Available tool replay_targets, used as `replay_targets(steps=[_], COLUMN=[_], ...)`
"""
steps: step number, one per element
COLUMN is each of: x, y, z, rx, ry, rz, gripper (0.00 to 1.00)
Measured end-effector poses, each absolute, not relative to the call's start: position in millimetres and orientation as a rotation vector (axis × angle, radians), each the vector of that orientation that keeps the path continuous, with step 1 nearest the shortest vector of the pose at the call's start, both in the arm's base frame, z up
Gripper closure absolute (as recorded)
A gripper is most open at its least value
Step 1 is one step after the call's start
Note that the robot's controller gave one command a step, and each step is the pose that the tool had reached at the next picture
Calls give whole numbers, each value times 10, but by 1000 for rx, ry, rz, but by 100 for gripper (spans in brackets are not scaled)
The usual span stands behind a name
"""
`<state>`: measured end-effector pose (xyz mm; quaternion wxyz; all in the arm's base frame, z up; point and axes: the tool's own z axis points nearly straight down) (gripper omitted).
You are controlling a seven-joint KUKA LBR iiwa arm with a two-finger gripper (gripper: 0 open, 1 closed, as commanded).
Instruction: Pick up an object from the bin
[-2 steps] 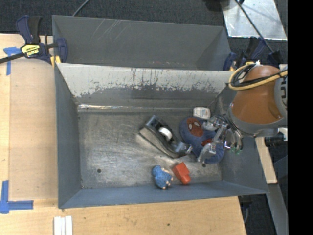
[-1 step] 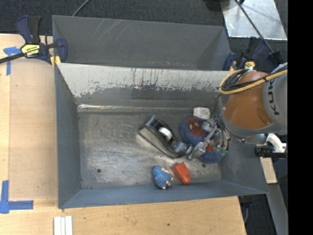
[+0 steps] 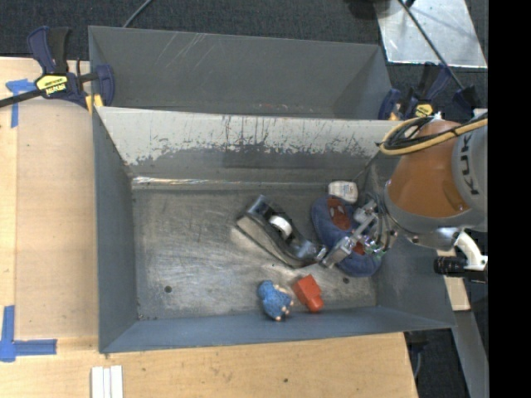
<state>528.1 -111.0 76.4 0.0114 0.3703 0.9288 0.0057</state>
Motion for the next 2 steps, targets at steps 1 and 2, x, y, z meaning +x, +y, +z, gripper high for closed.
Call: replay_targets(steps=[1, 2], x=[5298, 5321], y=[-1132, -1141], z=[791, 1874], rx=[1155, 1158], ry=[2890, 2910], rz=[15, 2], gripper=[100, 100])
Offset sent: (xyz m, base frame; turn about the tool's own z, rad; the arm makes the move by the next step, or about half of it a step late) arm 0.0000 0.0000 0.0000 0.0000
